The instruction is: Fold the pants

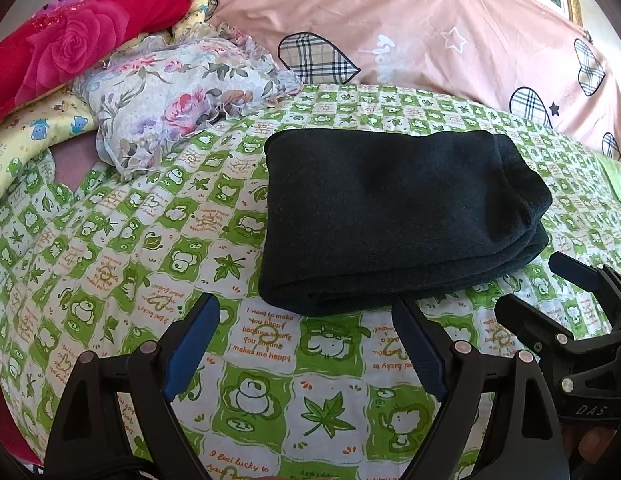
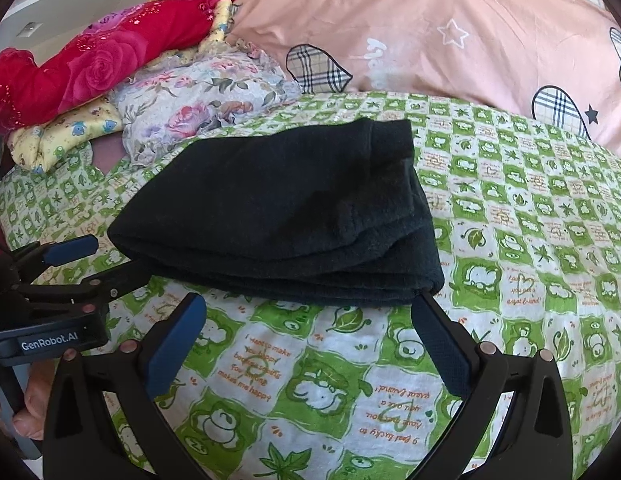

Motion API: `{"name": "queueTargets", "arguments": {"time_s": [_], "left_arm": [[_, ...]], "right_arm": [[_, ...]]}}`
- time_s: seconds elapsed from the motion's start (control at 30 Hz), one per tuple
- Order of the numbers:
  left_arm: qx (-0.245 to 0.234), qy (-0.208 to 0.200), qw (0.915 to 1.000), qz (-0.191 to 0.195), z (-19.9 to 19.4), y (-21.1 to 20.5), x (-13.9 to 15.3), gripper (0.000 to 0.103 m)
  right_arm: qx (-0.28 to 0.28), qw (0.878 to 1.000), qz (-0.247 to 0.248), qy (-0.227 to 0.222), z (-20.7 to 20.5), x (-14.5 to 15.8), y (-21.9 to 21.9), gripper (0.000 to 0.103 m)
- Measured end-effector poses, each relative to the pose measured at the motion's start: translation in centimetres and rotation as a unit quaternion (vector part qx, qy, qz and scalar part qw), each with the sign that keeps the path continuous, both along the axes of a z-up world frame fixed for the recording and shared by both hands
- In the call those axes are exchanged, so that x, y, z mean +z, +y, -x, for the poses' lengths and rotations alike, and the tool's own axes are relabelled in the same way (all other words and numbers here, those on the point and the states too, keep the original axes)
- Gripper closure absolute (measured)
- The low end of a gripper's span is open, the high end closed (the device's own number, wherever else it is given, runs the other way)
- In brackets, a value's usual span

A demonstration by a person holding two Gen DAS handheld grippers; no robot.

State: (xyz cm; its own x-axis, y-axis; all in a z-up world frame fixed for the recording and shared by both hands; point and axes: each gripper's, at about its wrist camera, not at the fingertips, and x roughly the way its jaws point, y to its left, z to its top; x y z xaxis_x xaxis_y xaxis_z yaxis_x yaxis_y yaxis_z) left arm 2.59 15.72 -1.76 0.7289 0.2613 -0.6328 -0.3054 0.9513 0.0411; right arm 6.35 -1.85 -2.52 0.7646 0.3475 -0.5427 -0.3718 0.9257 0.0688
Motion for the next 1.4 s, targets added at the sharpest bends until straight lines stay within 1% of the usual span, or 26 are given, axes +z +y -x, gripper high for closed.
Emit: {"name": "queueTargets", "arguments": {"time_s": [0.17, 0.37, 0.77, 1.4], "left_arm": [[0.002, -0.009, 0.9999, -0.004, 0.07, 0.11, -0.10, 0.013], [0.001, -0.018, 0.9998, -0.012, 0.37, -0.21, -0.05, 0.012], [-0.005, -0.013, 0.9997, -0.019, 0.28, -0.47, -0.01, 0.010], [-0.009, -0.010, 0.9998, -0.016, 0.08, -0.42, -0.10, 0.009]], "right_arm": [[0.002, 1.000, 0.005, -0.004, 0.11, -0.23, 0.22, 0.001], [0.002, 1.000, -0.003, -0.006, 0.10, -0.24, -0.06, 0.001], [0.003, 1.000, -0.007, -0.007, 0.29, -0.12, -0.26, 0.001], [0.003, 1.000, -0.008, -0.008, 0.31, -0.03, -0.19, 0.001]]}}
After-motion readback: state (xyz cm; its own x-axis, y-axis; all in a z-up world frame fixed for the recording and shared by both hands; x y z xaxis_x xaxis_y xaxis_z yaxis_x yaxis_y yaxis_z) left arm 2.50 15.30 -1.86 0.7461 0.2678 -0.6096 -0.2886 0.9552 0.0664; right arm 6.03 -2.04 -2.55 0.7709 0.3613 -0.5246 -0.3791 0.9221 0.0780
